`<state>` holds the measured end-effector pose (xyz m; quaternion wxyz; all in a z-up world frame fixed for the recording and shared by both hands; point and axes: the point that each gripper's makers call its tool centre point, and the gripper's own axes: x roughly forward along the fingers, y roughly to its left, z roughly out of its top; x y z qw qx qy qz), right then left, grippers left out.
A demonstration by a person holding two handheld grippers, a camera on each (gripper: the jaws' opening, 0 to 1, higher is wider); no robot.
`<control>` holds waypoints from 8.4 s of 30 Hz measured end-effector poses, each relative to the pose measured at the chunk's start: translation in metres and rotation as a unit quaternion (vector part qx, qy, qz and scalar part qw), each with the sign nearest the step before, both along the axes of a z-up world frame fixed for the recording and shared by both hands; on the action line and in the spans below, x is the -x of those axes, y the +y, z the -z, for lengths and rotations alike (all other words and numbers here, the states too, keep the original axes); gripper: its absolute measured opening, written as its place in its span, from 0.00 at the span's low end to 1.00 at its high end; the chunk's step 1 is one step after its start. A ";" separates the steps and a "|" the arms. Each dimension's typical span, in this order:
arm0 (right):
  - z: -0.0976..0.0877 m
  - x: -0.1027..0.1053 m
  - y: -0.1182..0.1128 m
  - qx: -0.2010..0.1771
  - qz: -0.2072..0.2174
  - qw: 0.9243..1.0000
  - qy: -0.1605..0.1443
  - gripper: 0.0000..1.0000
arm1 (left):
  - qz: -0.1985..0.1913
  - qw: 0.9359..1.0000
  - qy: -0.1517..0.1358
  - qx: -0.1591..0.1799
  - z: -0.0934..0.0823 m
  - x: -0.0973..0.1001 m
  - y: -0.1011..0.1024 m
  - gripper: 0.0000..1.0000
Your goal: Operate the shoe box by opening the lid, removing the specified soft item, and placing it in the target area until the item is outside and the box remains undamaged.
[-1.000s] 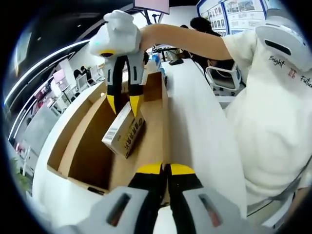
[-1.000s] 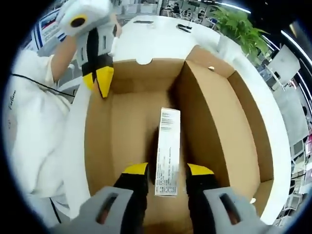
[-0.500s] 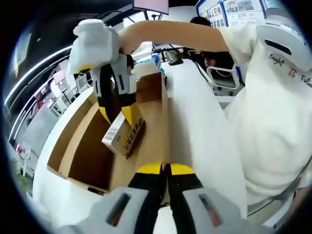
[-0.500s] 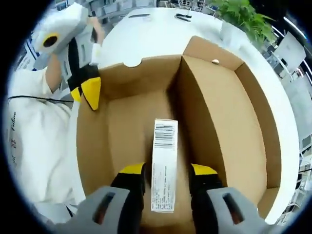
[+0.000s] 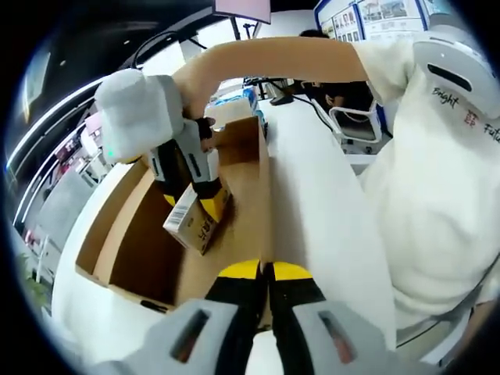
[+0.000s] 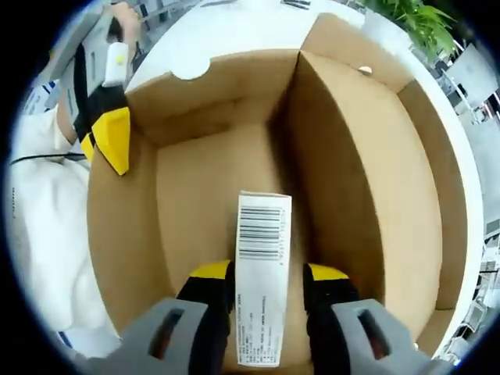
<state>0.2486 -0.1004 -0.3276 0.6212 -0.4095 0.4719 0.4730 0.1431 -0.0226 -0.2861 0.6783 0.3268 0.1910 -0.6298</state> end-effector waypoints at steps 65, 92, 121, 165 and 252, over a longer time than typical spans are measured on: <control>-0.103 0.041 -0.046 -0.012 0.023 0.999 -0.044 0.21 | -0.010 1.000 0.026 0.002 0.000 -0.001 0.000 0.02; -0.133 0.083 -0.097 0.003 0.008 0.999 -0.044 0.21 | -0.016 0.999 0.031 0.004 0.001 0.001 -0.003 0.02; -0.130 0.147 -0.162 0.029 -0.100 0.994 -0.034 0.21 | -0.017 0.999 0.027 0.006 0.000 0.000 -0.002 0.02; -0.052 0.166 -0.232 0.054 -0.031 0.998 -0.002 0.21 | -0.017 0.999 0.025 0.008 0.000 -0.001 -0.001 0.02; -0.096 0.145 -0.235 -0.028 -0.105 0.966 -0.236 0.21 | -0.015 1.000 0.018 0.010 0.000 0.000 -0.002 0.02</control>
